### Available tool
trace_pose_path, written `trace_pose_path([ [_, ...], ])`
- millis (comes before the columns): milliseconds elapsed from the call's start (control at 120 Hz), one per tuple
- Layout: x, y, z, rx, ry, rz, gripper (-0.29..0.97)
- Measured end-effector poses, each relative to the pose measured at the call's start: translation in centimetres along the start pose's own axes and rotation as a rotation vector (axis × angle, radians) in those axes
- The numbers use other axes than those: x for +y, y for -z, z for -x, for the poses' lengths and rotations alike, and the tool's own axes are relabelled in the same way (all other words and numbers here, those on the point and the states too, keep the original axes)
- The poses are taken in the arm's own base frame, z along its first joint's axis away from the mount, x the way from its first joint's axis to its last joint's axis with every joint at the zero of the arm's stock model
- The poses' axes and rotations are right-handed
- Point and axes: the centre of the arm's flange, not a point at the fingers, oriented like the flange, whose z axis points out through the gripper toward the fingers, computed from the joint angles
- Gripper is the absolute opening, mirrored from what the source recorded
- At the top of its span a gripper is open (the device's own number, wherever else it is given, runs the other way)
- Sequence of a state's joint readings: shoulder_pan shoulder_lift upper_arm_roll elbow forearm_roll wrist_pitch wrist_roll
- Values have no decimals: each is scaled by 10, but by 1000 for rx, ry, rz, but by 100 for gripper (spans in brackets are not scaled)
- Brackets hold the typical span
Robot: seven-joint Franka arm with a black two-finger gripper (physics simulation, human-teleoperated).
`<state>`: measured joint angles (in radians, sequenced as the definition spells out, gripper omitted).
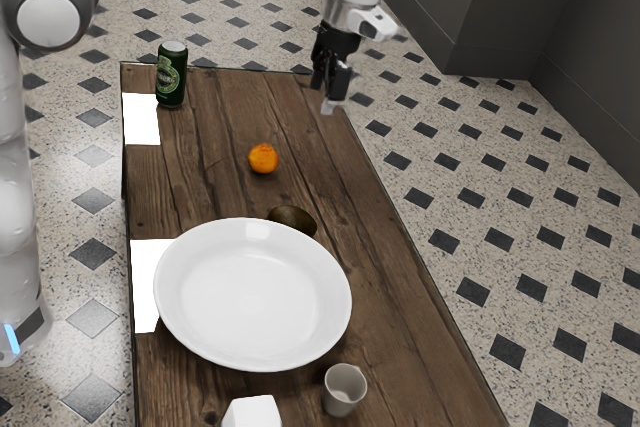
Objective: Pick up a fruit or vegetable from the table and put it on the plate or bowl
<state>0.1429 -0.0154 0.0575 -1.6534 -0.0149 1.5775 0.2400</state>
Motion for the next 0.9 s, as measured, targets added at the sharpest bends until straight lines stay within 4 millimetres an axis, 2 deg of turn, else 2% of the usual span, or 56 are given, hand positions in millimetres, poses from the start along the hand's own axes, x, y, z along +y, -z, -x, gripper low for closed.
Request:
trace_pose_path([
  [125,-6,-16,14,-20,12,-3,68],
  [258,4,-20,26,-11,-12,-32,68],
  [350,-11,-26,30,-13,6,-61,68],
  [492,-33,-47,35,-16,35,-86,68],
  [567,-34,-58,42,-1,36,-88,68],
  [708,-43,-67,69,47,63,-83,68],
  [900,-45,-87,72,69,71,-78,68],
])
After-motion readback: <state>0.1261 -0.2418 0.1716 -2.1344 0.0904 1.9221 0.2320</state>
